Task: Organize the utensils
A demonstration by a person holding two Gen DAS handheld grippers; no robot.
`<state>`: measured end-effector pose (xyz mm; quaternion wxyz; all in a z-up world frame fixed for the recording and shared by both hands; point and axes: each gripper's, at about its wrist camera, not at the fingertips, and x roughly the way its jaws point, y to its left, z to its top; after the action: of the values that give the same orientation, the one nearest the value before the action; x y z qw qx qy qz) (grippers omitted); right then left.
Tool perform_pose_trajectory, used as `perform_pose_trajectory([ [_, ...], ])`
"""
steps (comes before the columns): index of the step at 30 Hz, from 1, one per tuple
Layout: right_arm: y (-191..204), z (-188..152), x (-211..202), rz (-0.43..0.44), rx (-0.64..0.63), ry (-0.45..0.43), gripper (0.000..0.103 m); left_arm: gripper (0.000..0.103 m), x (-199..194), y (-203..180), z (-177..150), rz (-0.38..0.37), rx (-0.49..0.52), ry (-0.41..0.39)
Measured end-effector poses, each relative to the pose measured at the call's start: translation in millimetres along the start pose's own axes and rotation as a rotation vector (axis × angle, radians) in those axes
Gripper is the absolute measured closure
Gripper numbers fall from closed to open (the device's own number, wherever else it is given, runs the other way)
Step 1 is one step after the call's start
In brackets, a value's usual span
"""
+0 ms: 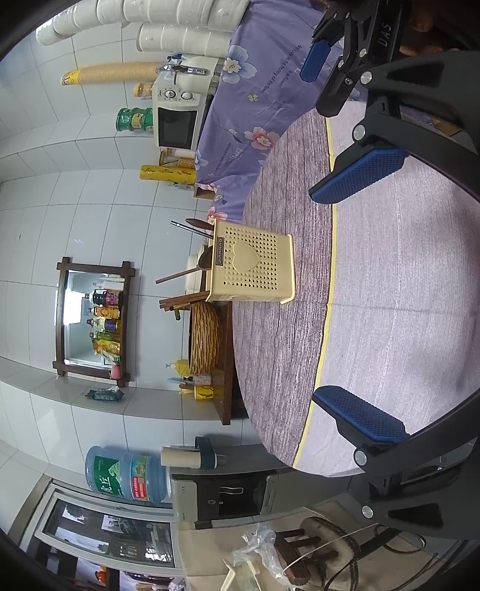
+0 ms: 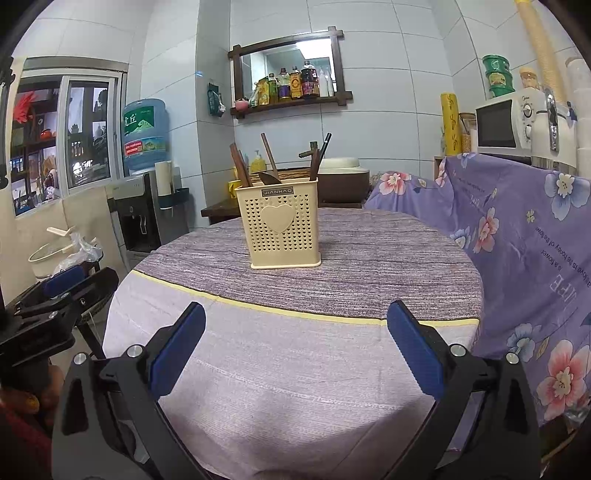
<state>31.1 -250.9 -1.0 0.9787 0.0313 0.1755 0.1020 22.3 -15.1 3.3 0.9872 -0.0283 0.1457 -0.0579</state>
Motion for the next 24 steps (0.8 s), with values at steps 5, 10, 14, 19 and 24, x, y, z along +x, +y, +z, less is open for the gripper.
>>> perform_pose_trajectory([
  [5, 1, -3, 1, 0.001, 0.001, 0.005, 0.006, 0.005, 1, 2, 0, 0.004, -0.004, 0.004],
  [10, 2, -6, 2, 0.002, 0.003, 0.013, 0.006, 0.005, 5, 3, 1, 0.016, -0.010, 0.015],
  [14, 2, -7, 3, 0.002, 0.004, 0.019, 0.006, 0.005, 7, 6, 2, 0.038, -0.016, 0.018],
  [19, 2, -6, 3, 0.002, 0.004, 0.022, 0.006, 0.005, 8, 12, 2, 0.041, -0.038, 0.031],
  [24, 2, -6, 4, 0.002, 0.002, 0.025, 0.006, 0.005, 6, 15, 3, 0.055, -0.030, 0.019],
])
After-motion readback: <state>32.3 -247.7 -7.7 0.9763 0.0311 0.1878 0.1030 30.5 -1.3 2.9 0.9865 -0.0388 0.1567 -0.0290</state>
